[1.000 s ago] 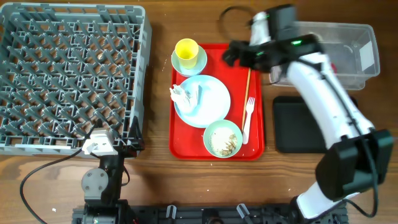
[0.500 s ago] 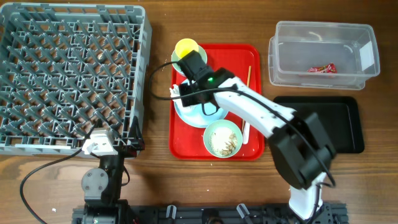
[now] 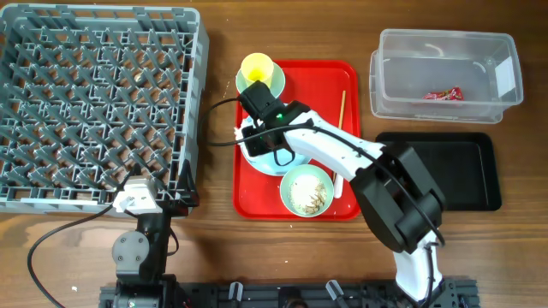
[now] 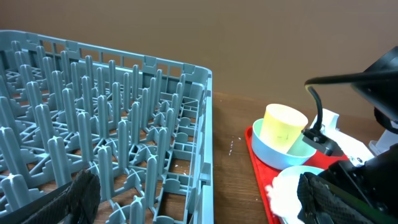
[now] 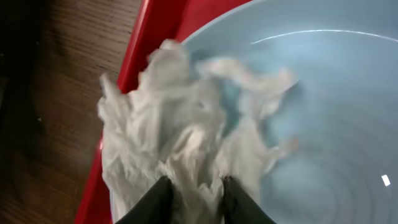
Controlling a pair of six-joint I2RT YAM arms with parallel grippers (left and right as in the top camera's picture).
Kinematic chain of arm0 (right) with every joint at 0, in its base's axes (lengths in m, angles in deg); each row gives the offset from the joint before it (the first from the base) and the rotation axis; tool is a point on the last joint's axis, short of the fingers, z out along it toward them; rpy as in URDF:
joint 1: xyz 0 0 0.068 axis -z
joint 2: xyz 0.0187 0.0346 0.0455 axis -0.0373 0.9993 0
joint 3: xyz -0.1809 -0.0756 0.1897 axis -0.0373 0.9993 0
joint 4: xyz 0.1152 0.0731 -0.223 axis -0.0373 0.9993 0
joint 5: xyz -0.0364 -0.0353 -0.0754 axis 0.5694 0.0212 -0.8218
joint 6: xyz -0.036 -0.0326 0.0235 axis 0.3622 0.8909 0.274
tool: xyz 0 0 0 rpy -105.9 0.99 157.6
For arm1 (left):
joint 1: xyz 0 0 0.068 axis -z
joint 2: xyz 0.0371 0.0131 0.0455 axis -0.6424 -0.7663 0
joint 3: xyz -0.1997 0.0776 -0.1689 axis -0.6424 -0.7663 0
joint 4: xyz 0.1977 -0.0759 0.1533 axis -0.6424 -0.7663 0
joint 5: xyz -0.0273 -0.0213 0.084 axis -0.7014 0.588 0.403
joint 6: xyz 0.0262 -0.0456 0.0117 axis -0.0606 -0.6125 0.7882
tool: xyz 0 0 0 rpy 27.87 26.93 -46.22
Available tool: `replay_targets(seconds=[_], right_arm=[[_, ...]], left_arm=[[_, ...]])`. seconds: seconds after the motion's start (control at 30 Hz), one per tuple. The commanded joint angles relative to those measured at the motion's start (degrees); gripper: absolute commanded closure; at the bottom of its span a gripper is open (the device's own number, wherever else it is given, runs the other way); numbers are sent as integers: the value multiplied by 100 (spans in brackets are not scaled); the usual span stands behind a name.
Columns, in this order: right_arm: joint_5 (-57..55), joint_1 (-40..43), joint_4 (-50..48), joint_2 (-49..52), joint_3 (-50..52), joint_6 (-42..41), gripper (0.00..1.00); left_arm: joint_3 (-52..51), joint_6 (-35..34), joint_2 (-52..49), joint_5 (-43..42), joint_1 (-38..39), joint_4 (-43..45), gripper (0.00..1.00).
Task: Sort waste into correct bins and load items into the dishwasher rack
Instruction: 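Return the right gripper to the plate and grasp the white tissue, then carry the tissue over the clear bin and release it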
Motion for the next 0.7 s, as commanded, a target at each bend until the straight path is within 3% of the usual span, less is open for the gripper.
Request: replay_targets(seconds=[0.0, 0.17, 0.3, 0.5, 0.67], right_arm=[[-614, -15, 186, 234, 81, -315, 96], [-872, 50, 343, -44, -199, -428, 95], [-1532, 433, 789, -866, -654, -1132, 96], [-1921, 1392, 719, -1956, -658, -1298, 96], [-2844, 2343, 540, -2096, -656, -1311, 96]], left_arm=[[-15, 114, 42, -31, 31, -20, 0], [-15, 114, 42, -31, 31, -20, 0], [-13, 114, 42, -31, 31, -20, 0], [-15, 114, 42, -31, 31, -20, 0], [-15, 114, 42, -31, 31, -20, 0]])
